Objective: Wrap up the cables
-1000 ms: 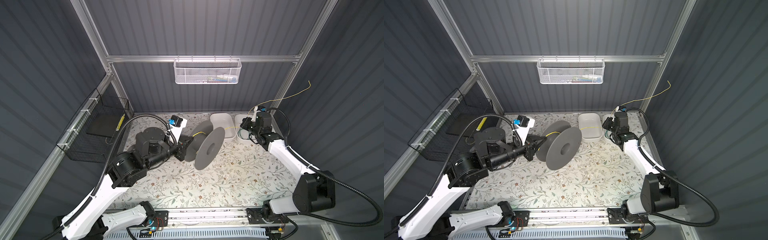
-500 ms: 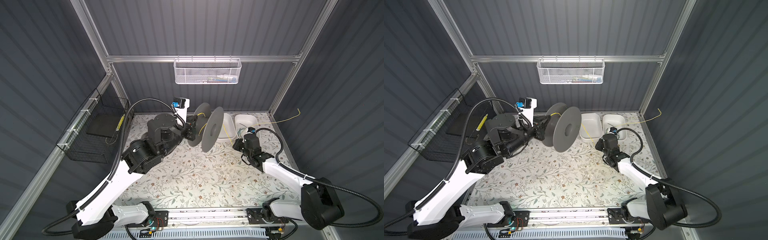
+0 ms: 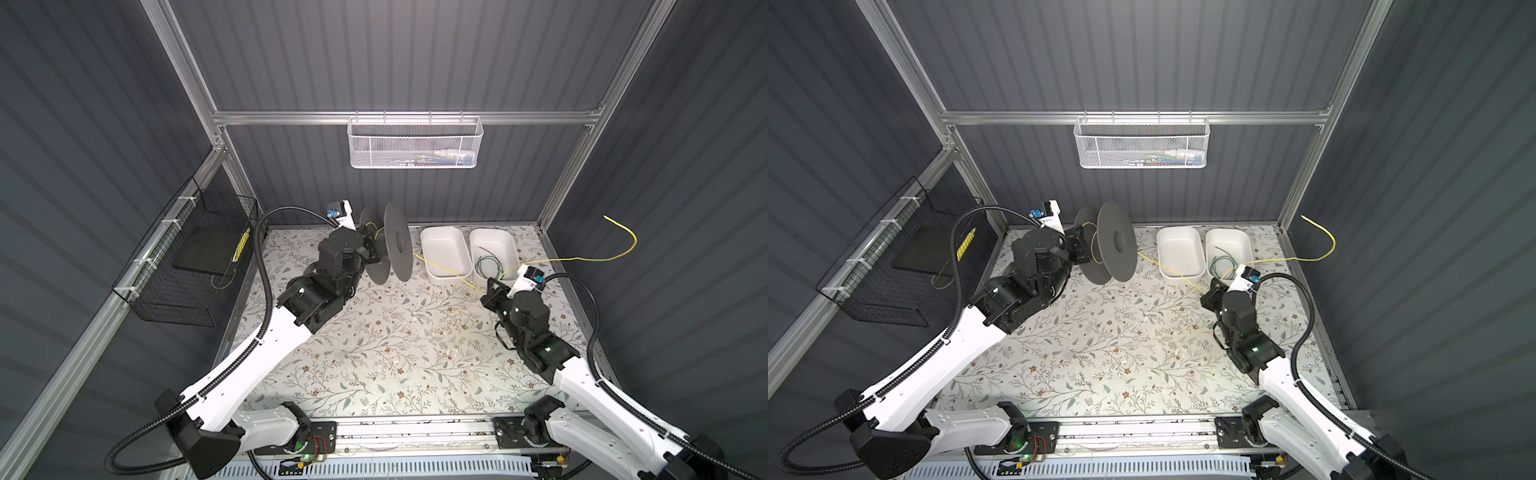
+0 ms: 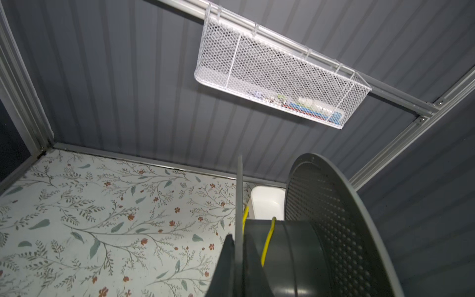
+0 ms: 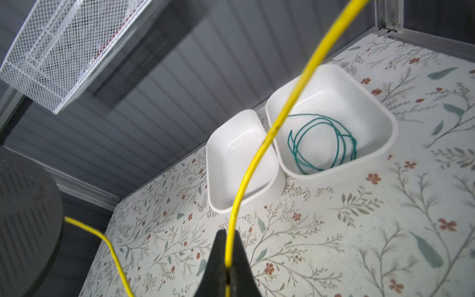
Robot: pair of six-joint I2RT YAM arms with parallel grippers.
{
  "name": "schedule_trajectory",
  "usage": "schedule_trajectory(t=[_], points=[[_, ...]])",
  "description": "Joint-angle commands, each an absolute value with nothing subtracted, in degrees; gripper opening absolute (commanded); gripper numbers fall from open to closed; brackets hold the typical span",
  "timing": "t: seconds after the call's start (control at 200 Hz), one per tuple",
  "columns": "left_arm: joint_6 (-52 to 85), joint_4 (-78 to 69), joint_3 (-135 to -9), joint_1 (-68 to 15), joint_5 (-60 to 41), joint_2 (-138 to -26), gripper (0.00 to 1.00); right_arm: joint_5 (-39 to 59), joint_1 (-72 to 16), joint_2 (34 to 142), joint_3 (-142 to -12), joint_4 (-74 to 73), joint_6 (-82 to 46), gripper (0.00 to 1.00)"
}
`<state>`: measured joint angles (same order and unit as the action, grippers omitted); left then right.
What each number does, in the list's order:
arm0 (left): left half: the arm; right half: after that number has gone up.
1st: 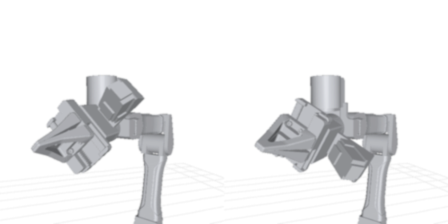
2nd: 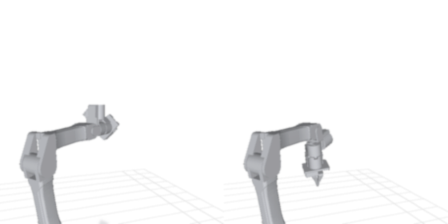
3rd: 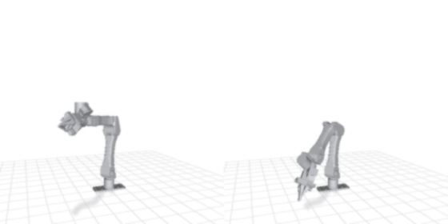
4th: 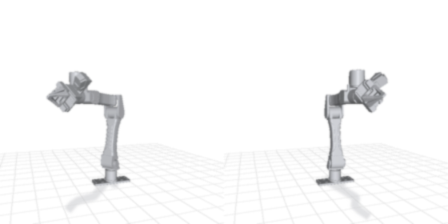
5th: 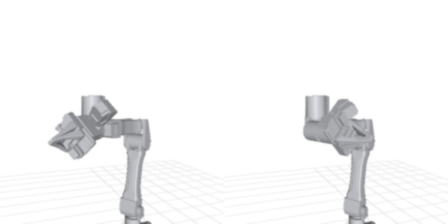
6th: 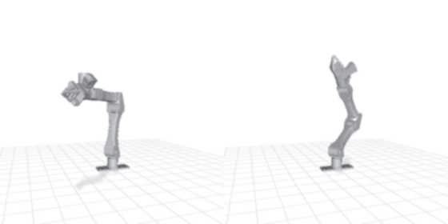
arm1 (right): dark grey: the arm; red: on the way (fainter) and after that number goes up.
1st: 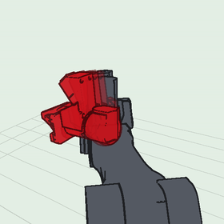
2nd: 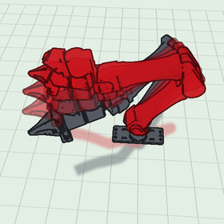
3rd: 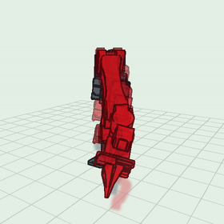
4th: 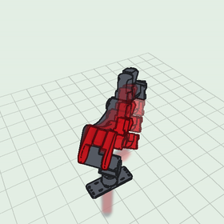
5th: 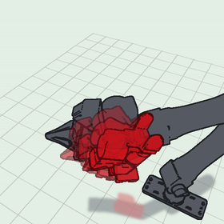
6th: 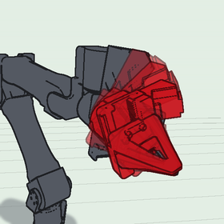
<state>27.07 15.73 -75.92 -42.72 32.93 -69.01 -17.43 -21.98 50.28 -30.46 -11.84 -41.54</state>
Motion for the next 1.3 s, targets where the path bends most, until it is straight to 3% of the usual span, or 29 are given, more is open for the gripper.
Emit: schedule_trajectory(t=[0.0, 0.27, 0.545, 0.815, 1.291], points=[[29.6, 13.2, -72.4, -41.9, 36.5, -63.6, 0.00, -8.6, -16.0, 52.5, -31.2, -20.3, -42.0, 0.00], [35.5, 18.8, -60.0, -41.9, 37.7, -53.6, 0.00, 0.6, -9.5, 60.0, -35.7, -39.4, -49.5, 0.00], [39.8, 22.9, -51.3, -41.9, 33.6, -46.8, 0.00, 1.6, -6.5, 70.3, -40.3, -53.9, -55.5, 0.00], [39.4, 26.1, -48.6, -41.9, 31.9, -43.8, 0.00, 2.3, -5.0, 76.5, -46.2, -59.1, -53.6, 0.05], [34.2, 26.0, -48.8, -41.9, 24.1, -48.9, 0.00, 7.0, -1.8, 86.5, -58.4, -61.9, -57.3, 0.13]])
